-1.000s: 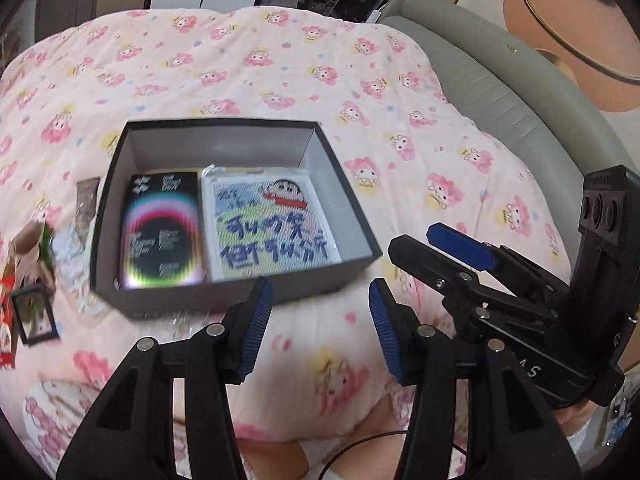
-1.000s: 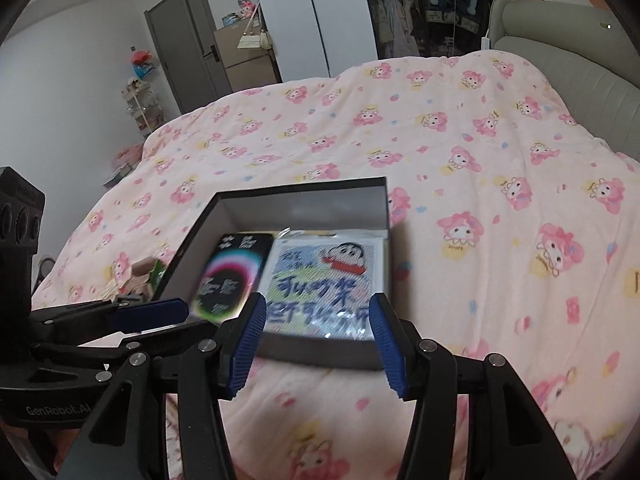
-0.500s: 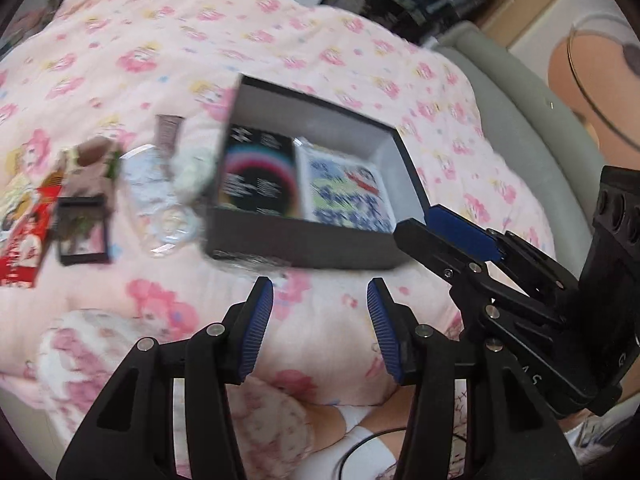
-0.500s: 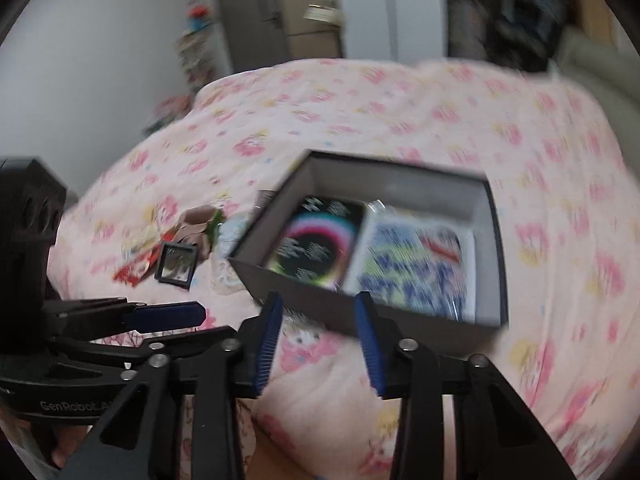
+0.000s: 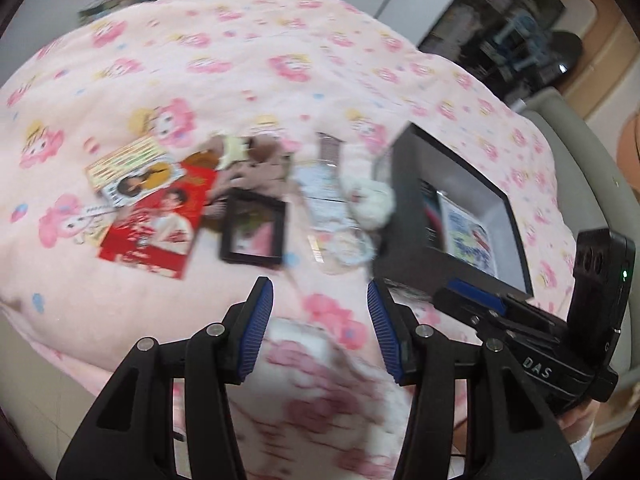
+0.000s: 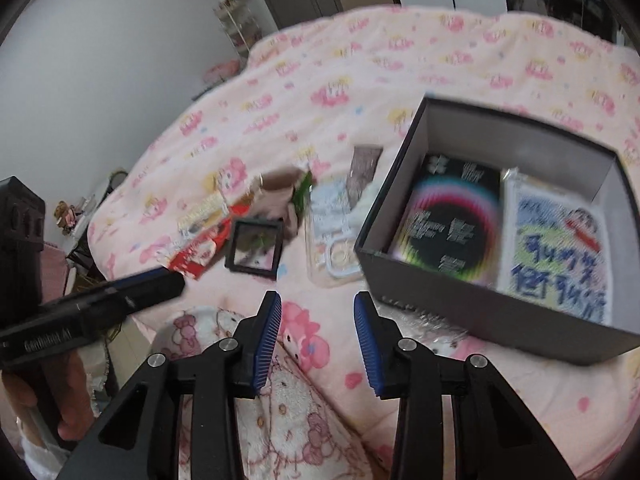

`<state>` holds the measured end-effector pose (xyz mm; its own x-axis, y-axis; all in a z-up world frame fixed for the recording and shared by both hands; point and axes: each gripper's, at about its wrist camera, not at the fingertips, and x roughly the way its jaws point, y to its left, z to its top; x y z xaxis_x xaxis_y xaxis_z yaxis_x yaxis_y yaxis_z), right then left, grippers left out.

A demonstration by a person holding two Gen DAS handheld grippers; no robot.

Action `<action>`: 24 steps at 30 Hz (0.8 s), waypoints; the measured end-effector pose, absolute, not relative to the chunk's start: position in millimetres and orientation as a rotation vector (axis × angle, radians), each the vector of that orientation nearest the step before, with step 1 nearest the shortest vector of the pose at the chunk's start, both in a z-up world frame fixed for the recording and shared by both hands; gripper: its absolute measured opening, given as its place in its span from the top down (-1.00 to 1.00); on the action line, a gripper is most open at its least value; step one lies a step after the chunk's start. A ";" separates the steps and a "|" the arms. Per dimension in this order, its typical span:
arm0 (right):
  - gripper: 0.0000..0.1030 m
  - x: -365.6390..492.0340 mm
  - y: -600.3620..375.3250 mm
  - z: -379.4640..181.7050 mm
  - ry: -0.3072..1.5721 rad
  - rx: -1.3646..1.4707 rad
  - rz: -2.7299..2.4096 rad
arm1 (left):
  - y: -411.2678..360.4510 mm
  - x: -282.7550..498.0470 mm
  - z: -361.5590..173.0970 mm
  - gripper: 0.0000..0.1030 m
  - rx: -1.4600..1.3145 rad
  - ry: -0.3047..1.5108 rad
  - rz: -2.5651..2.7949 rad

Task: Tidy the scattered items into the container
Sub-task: 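Move the right gripper to the small black square frame and grasp it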

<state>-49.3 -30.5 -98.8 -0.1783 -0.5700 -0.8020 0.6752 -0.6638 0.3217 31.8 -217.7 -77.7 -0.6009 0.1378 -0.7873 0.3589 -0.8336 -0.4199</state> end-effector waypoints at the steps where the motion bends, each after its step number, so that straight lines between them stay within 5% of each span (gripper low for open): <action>1: 0.34 -49.2 -35.5 -100.5 0.143 1.257 -1.917 | -226.0 31.9 -83.7 0.04 1.327 0.865 -2.549; 24: 0.34 -82.6 -163.7 -156.9 0.335 1.330 -1.803 | -295.1 -12.1 -154.6 0.16 1.433 0.968 -2.457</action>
<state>-82.6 -163.7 -156.9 -0.0748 -0.4690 -0.8800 0.7536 -0.6046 0.2581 -12.1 -295.1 -154.6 -0.5375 0.1942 -0.8206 0.4176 -0.7841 -0.4592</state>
